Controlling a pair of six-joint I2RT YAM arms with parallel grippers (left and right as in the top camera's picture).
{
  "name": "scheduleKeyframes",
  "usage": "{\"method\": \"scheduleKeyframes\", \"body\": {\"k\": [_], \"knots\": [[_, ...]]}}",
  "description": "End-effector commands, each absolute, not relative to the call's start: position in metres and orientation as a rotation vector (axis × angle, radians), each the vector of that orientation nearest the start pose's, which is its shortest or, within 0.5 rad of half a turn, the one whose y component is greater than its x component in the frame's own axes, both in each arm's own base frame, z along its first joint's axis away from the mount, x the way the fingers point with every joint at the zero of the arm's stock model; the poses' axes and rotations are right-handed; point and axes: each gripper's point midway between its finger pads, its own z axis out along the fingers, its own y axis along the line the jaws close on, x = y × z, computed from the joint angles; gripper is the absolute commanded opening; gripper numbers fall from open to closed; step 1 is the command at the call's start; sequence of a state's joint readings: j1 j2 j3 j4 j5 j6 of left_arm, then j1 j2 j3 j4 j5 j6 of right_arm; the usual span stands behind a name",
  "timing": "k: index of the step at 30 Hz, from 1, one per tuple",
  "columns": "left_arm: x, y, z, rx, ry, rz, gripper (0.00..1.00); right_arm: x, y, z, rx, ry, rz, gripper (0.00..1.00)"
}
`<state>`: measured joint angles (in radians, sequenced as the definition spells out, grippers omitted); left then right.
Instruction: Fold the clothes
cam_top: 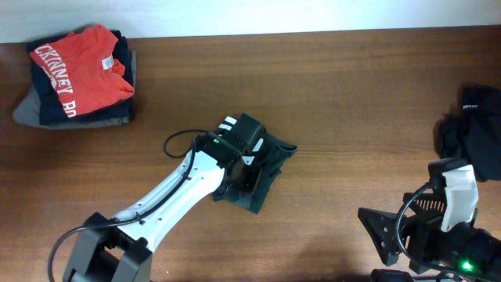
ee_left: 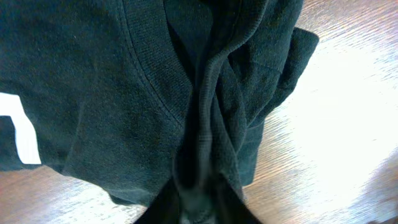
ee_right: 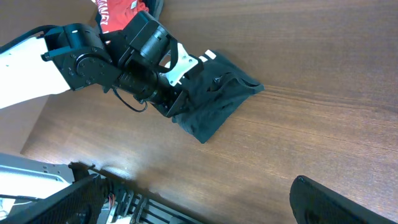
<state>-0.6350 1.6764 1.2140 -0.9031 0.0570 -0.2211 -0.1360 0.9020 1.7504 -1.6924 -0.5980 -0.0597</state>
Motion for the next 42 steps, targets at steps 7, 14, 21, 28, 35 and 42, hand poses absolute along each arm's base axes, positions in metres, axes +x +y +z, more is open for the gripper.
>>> {"method": "scheduleKeyframes", "body": {"k": [7,14,21,28,35,42], "knots": [[0.252,-0.221,0.078,0.684,2.945,-0.269,0.01,0.127,0.080,0.384,-0.188,2.304,0.610,0.99],[0.218,-0.251,0.081,0.827,2.965,-0.410,0.00,0.128,0.080,0.384,-0.188,2.305,0.610,0.99],[0.186,-0.266,0.080,0.912,2.991,-0.391,0.01,0.127,0.080,0.384,-0.188,2.305,0.610,0.99],[0.172,-0.273,0.079,0.889,3.021,-0.381,0.10,0.128,0.080,0.384,-0.188,2.305,0.610,0.99],[0.164,-0.282,0.080,0.884,3.020,-0.395,0.12,0.127,0.080,0.384,-0.188,2.305,0.610,0.99],[0.163,-0.288,0.087,0.904,3.004,-0.413,0.12,0.128,0.080,0.384,-0.188,2.305,0.610,0.99]]}}
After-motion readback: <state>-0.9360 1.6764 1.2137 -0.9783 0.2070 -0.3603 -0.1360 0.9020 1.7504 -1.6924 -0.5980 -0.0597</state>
